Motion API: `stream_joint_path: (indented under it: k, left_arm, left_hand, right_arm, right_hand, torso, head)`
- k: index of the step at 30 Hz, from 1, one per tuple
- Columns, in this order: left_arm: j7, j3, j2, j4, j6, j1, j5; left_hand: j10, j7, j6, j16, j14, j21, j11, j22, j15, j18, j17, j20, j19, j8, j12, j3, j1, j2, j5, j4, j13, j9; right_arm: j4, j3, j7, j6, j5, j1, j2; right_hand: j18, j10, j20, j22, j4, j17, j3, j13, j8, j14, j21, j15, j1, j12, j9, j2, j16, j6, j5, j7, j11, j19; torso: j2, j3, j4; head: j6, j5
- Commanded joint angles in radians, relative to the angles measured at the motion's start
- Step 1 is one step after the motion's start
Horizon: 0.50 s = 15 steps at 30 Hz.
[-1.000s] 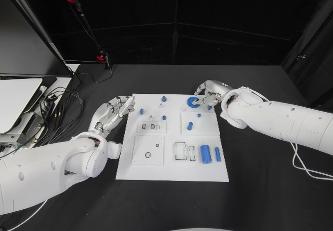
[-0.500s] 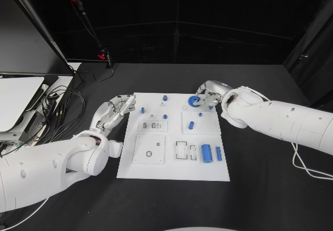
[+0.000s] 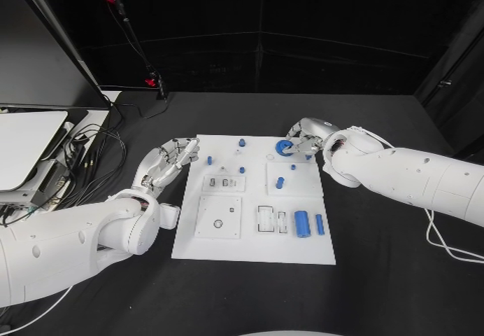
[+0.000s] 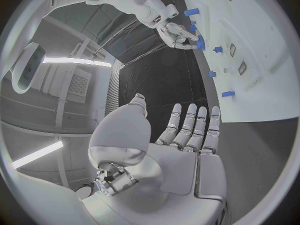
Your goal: Assemble the parts on the task board
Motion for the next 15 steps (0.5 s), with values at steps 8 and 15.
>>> stream_joint_path:
  k: [8,15]
  left_arm:
    - [0.228,0.001,0.0,0.001,0.006,0.001,-0.005]
    - [0.227,0.001,0.001,0.0,0.006,0.001,-0.005]
  left_hand:
    - [0.008,0.148,0.006,-0.004,0.003,0.0,0.001,-0.001,0.003,0.006,0.001,0.001,-0.002,-0.007,-0.002,-0.008,0.001,0.007,0.006,-0.001,0.001,0.001]
    - [0.008,0.148,0.006,-0.004,0.003,0.0,0.001,-0.001,0.003,0.006,0.001,0.001,-0.002,-0.007,-0.002,-0.008,0.001,0.007,0.007,-0.001,0.001,0.001]
  right_arm:
    - [-0.005,0.001,-0.022,0.011,-0.009,0.002,0.009]
    - [-0.014,0.001,-0.03,0.02,-0.009,0.002,0.016]
  right_hand:
    - [-0.007,0.108,-0.009,0.263,0.0,0.263,0.013,0.262,-0.009,0.104,0.003,-0.006,-0.002,0.002,-0.003,-0.001,0.002,0.002,0.005,-0.003,-0.008,0.102]
    - [-0.007,0.108,-0.01,0.263,0.002,0.263,0.015,0.262,-0.014,0.104,0.003,-0.007,-0.008,0.002,-0.005,-0.001,0.002,0.001,0.002,-0.002,-0.008,0.102]
  torso:
    - [0.001,-0.0005,-0.0015]
    - [0.0,0.0,0.0002]
  head:
    - [-0.006,0.004]
    - [-0.009,0.003]
